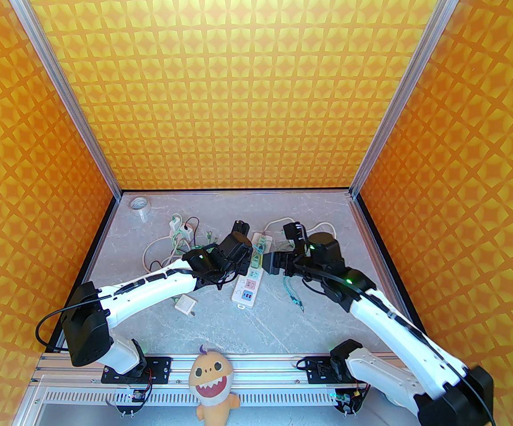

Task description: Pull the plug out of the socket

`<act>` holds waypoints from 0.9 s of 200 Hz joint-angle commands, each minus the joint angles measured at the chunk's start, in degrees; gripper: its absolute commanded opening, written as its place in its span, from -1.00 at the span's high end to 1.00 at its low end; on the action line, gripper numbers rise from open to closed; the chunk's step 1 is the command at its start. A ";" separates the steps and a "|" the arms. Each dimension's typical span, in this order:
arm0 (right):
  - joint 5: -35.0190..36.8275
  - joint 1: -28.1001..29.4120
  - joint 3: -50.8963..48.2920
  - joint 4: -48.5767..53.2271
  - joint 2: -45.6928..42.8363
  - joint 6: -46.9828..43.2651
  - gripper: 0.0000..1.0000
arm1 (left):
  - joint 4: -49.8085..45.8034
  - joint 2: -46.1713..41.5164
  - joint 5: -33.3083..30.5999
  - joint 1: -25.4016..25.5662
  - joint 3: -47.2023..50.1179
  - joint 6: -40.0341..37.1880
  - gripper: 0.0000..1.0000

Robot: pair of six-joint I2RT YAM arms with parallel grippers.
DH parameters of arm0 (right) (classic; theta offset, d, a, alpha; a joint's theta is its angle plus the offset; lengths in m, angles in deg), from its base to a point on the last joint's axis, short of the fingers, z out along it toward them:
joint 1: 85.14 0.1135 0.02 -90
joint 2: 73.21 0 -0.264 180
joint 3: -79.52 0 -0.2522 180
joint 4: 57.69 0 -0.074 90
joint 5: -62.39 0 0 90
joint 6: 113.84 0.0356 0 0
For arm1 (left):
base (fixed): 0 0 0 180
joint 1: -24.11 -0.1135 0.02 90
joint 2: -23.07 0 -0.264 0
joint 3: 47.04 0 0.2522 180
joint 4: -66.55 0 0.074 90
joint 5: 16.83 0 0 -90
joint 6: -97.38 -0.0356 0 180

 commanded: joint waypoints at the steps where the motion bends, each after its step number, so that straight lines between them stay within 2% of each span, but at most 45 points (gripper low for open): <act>1: 2.69 -0.06 4.22 1.97 -2.60 -1.12 -0.69 | -1.56 -4.09 0.49 0.28 1.27 -0.40 0.72; 52: 4.20 -0.02 9.16 8.24 -0.17 -1.69 -0.76 | -3.12 -8.05 -0.13 0.23 2.35 -0.56 0.71; 78: -2.41 -0.06 8.63 8.01 4.62 -1.30 -0.76 | -2.72 -7.44 -0.17 -0.08 2.53 -0.80 0.71; 115: -3.66 0.06 6.99 10.04 8.55 -1.79 -0.74 | -2.30 -5.85 -0.22 -0.07 2.50 -0.67 0.71; 158: -10.20 0.67 5.50 7.47 6.81 -1.60 -0.67 | -2.13 -6.15 -0.22 -0.34 3.02 -0.69 0.72; 180: -9.40 0.73 6.64 8.07 4.64 -2.51 -0.62 | -2.32 -6.60 -0.16 -0.44 3.21 -0.68 0.72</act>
